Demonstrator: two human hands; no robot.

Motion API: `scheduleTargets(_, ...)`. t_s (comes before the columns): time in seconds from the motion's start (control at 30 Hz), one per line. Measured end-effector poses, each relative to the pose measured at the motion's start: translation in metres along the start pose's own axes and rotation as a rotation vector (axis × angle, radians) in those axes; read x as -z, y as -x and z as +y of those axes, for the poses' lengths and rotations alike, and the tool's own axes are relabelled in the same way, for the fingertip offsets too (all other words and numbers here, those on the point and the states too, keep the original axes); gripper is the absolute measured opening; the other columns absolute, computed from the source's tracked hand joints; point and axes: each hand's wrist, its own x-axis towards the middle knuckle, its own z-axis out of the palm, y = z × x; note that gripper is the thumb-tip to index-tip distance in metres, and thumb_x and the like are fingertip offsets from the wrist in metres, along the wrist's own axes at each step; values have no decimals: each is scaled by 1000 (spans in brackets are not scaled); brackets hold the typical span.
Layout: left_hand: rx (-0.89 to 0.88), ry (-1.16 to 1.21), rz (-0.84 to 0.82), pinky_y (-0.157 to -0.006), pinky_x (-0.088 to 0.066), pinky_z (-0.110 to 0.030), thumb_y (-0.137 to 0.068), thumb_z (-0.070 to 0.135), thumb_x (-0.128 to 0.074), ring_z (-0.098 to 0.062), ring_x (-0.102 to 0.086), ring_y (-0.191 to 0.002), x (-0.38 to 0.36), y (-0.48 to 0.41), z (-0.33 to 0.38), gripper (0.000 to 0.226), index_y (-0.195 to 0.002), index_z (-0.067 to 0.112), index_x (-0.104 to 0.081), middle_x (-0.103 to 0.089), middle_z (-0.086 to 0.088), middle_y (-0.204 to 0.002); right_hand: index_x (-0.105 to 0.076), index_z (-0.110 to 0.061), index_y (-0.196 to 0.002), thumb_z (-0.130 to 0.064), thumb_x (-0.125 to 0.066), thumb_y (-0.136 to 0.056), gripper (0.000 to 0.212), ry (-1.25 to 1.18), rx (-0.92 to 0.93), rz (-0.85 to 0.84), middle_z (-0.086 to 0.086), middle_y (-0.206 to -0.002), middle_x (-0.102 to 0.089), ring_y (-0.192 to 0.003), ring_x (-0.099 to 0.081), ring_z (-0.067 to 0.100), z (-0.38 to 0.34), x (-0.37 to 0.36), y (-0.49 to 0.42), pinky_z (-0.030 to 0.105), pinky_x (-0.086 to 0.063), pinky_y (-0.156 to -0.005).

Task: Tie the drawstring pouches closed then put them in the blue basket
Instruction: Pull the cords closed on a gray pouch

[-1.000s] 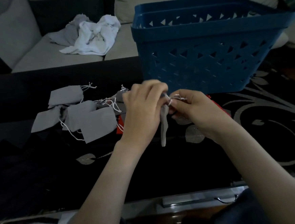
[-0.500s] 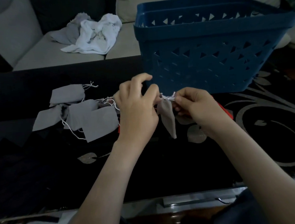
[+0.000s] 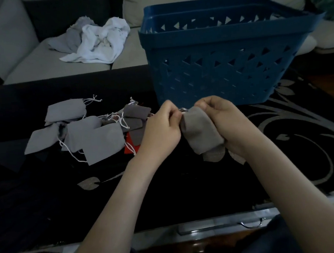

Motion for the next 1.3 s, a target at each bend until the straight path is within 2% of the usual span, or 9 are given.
scheduleTargets(0.13, 36, -87, 59, -60, -23, -20, -98, 13, -44, -15, -46, -76, -15, -5, -2, 13, -85, 12, -42, -53, -5, -85, -49, -18, -118, -36, -58, -91, 34, 85, -62, -126, -4, -92, -58, -80, -58, 5, 4, 13, 5, 19, -46, -67)
scheduleTargets(0.23, 84, -133, 77, -59, -21, -22, -100, 16, -42, -15, -43, -76, -22, -5, -2, 12, -89, 11, -40, -49, -1, -82, -45, -16, -117, -21, -67, -87, 38, 245, -85, -130, 3, -92, -61, -76, -61, 7, 13, 23, 1, 19, -48, -62)
scheduleTargets(0.37, 289, 229, -23, -64, -36, -18, -93, 34, -57, 1, -52, -79, -30, 0, 8, 24, -102, 14, -47, -54, 13, -88, -53, -18, -98, -8, -63, -86, 19, 300, -31, 49, 10, -93, -63, -86, -61, 22, 27, 30, -8, 41, -51, -81)
scheduleTargets(0.47, 394, 388, -89, -73, -47, -20, -86, 24, -68, -4, -58, -90, -33, 0, 4, 36, -111, 17, -43, -57, 5, -102, -50, -15, -93, -3, -61, -85, 19, 223, 5, 116, 3, -82, -57, -76, -57, 16, 34, 27, -12, 33, -48, -70)
scheduleTargets(0.6, 269, -123, -83, -84, -38, -24, -85, 17, -69, -19, -50, -109, -33, -1, -8, 41, -118, 11, -45, -54, -4, -116, -43, -13, -92, 0, -65, -81, 28, 428, 69, 140, 6, -79, -60, -72, -56, 17, 44, 24, -13, 24, -43, -63)
scheduleTargets(0.73, 240, -374, -83, -100, -31, -35, -90, 27, -62, -29, -34, -126, -30, 2, -7, 51, -131, 8, -40, -44, -12, -133, -44, -1, -106, 1, -56, -80, 29, 915, 297, 182, 18, -106, -54, -102, -48, 33, 48, 14, -11, 32, -34, -79)
scheduleTargets(0.9, 243, -657, -39, -95, -33, -38, -94, 9, -46, -32, -36, -123, -13, 6, -9, 39, -132, 9, -39, -42, -15, -133, -51, 0, -108, -4, -52, -82, 27, 965, 454, 221, 18, -108, -53, -101, -45, 34, 36, -18, -9, 34, -31, -84)
scheduleTargets(1.17, 390, -854, -47, -99, -34, -39, -91, 16, -52, -33, -34, -126, 37, 16, -35, 44, -132, 7, -36, -36, -16, -137, -46, -9, -123, -17, -57, -88, 38, 1061, 450, -117, 9, -125, -47, -115, -40, 28, 36, -74, -6, 35, -30, -93)
scheduleTargets(1.3, 450, -835, -200, -93, -38, -42, -96, 24, -51, -37, -40, -120, 59, 24, -61, 38, -126, 3, -41, -43, -20, -131, -46, -15, -126, -22, -56, -90, 38, 1101, 420, -240, 6, -129, -44, -120, -37, 26, 40, -91, -6, 37, -34, -96)
